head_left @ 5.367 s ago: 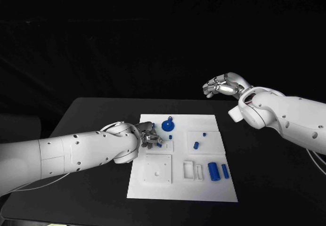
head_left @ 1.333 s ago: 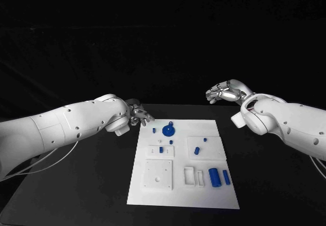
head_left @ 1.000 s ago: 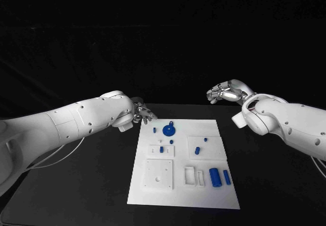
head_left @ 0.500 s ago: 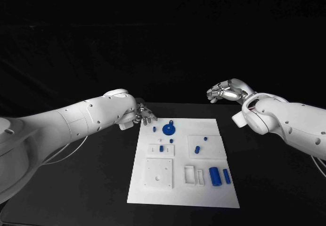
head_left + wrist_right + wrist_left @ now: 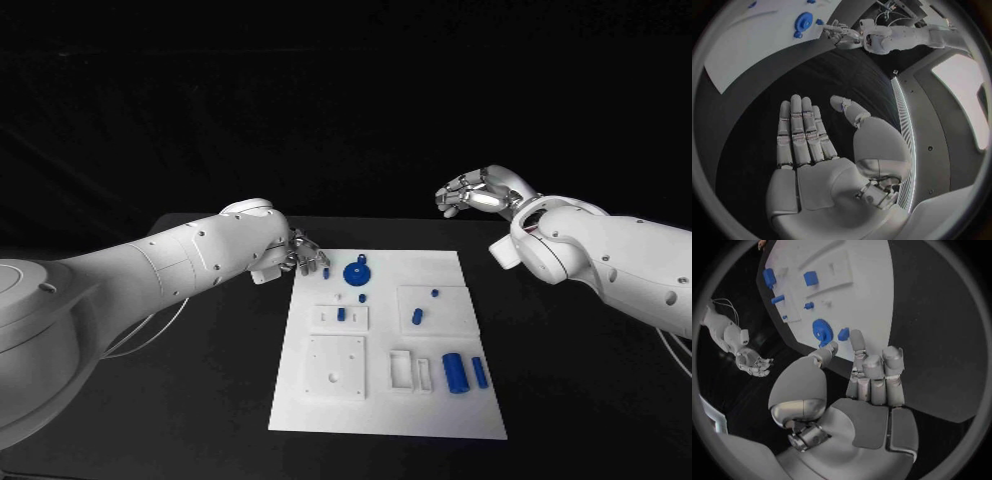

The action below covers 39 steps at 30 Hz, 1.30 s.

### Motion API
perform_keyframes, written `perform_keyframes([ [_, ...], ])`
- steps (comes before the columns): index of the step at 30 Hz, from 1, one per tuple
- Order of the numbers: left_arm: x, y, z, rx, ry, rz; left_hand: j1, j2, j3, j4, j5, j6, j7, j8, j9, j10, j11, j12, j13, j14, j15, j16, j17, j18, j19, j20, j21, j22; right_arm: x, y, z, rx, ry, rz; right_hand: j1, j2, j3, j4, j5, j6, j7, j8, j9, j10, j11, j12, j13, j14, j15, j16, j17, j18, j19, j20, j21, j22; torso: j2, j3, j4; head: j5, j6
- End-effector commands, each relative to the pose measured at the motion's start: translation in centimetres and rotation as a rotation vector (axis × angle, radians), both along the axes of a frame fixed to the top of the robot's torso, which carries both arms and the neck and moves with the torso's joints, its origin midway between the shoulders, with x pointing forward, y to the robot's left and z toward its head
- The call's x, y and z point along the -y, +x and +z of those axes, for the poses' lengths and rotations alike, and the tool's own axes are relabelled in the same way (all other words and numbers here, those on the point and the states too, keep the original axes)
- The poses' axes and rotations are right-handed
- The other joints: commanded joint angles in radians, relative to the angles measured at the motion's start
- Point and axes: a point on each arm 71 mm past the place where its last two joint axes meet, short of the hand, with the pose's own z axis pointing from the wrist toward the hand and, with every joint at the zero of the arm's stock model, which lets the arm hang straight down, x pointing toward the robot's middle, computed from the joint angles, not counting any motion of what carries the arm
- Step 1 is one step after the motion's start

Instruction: Assemble the parts on the task board

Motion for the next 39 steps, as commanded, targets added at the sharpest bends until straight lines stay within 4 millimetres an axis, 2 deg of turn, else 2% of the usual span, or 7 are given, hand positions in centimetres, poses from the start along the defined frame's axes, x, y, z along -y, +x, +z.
perform_keyframes([
  [1, 0.73, -0.22, -0.48, -0.022, -0.01, -0.034, -0.002, 0.012, -0.003, -0.006, -0.004, 0.004, -0.001, -0.002, -0.001, -0.009, 0.001, 0.006, 0.002, -0.003, 0.001, -0.001, 0.002, 0.059, -0.006, -0.038, 0.005, 0.016, -0.23, -0.09, 0.04, 0.005, -0.002, 0.017, -0.004, -0.003, -0.006, -0.002, 0.006, -0.005, 0.001, -0.006, -0.001, 0.004, 0.002, -0.007, -0.002, -0.001, 0.009, -0.006, 0.0, 0.006, 0.0, 0.003, -0.004, -0.001, 0.0, 0.0004, 0.0003, -0.002, -0.003],
  [6, 0.93, -0.31, -0.73, -0.028, -0.019, -0.037, -0.005, 0.015, -0.005, -0.007, -0.004, 0.003, -0.001, -0.003, -0.002, -0.01, 0.001, 0.007, 0.005, -0.004, 0.001, -0.002, 0.003, 0.059, -0.007, -0.038, 0.005, 0.016, -0.25, -0.09, 0.04, 0.005, -0.002, 0.018, -0.004, -0.003, -0.006, -0.002, 0.006, -0.005, 0.001, -0.006, -0.001, 0.004, 0.002, -0.007, -0.002, -0.001, 0.009, -0.006, 0.0, 0.006, -0.001, 0.003, -0.004, -0.001, 0.0, -0.0001, 0.0006, -0.004, -0.005],
  [14, 0.8, -0.25, -0.71, -0.025, -0.034, -0.028, -0.009, 0.019, -0.007, -0.007, -0.004, 0.003, -0.001, -0.004, -0.002, -0.012, 0.002, 0.009, 0.009, -0.004, 0.002, -0.003, 0.006, 0.058, -0.009, -0.038, 0.005, 0.016, -0.25, -0.08, 0.04, 0.004, -0.002, 0.017, -0.003, -0.003, -0.006, -0.002, 0.006, -0.005, 0.001, -0.006, -0.001, 0.005, 0.002, -0.007, -0.002, -0.001, 0.009, -0.007, 0.0, 0.006, -0.001, 0.003, -0.004, -0.001, -0.002, 0.0015, 0.0026, -0.007, -0.008],
  [21, 1.31, -0.29, -0.71, -0.026, -0.045, -0.04, -0.006, 0.026, -0.007, -0.014, -0.003, 0.003, -0.001, -0.004, -0.003, -0.014, 0.002, 0.01, 0.013, -0.004, 0.001, -0.005, 0.008, 0.058, -0.011, -0.039, 0.006, 0.016, -0.36, -0.08, 0.04, 0.004, -0.001, 0.019, -0.003, -0.003, -0.006, -0.002, 0.006, -0.005, 0.001, -0.006, -0.001, 0.005, 0.002, -0.008, -0.002, -0.001, 0.009, -0.007, 0.0, 0.006, -0.001, 0.003, -0.005, -0.001, -0.003, 0.0012, 0.0027, -0.006, -0.005],
  [25, 1.28, -0.24, -0.69, -0.024, -0.05, -0.036, 0.004, 0.047, -0.006, -0.034, -0.003, 0.003, -0.001, -0.005, -0.004, -0.017, 0.002, 0.012, 0.02, -0.004, 0.002, -0.006, 0.013, 0.057, -0.013, -0.039, 0.008, 0.016, -0.42, -0.07, 0.03, 0.004, -0.001, 0.02, -0.003, -0.003, -0.006, -0.002, 0.006, -0.005, 0.001, -0.006, -0.002, 0.005, 0.002, -0.008, -0.002, -0.001, 0.009, -0.007, 0.0, 0.006, -0.001, 0.003, -0.005, -0.001, -0.002, 0.0016, 0.002, -0.006, -0.005],
  [27, 1.26, -0.22, -0.68, -0.023, -0.053, -0.035, 0.012, 0.065, -0.005, -0.051, -0.002, 0.004, -0.001, -0.005, -0.005, -0.018, 0.002, 0.013, 0.024, -0.004, 0.002, -0.008, 0.016, 0.056, -0.016, -0.039, 0.009, 0.016, -0.42, -0.06, 0.03, 0.004, -0.001, 0.02, -0.003, -0.003, -0.006, -0.002, 0.006, -0.005, 0.001, -0.006, -0.002, 0.005, 0.002, -0.008, -0.002, -0.001, 0.009, -0.007, 0.0, 0.006, -0.001, 0.003, -0.005, -0.001, -0.002, 0.0015, 0.0019, -0.006, -0.005],
  [39, 1.61, -0.28, -0.94, -0.034, -0.069, -0.042, 0.016, 0.112, -0.004, -0.1, -0.002, 0.008, -0.001, -0.005, -0.008, -0.019, 0.002, 0.014, 0.037, -0.001, 0.002, -0.012, 0.027, 0.052, -0.021, -0.039, 0.013, 0.014, -0.49, -0.05, 0.03, 0.004, -0.001, 0.021, -0.003, -0.003, -0.006, -0.003, 0.006, -0.005, 0.001, -0.006, -0.002, 0.005, 0.002, -0.009, -0.002, -0.001, 0.009, -0.007, 0.0, 0.006, -0.001, 0.003, -0.005, -0.001, -0.002, 0.0014, 0.0013, -0.008, -0.005],
])
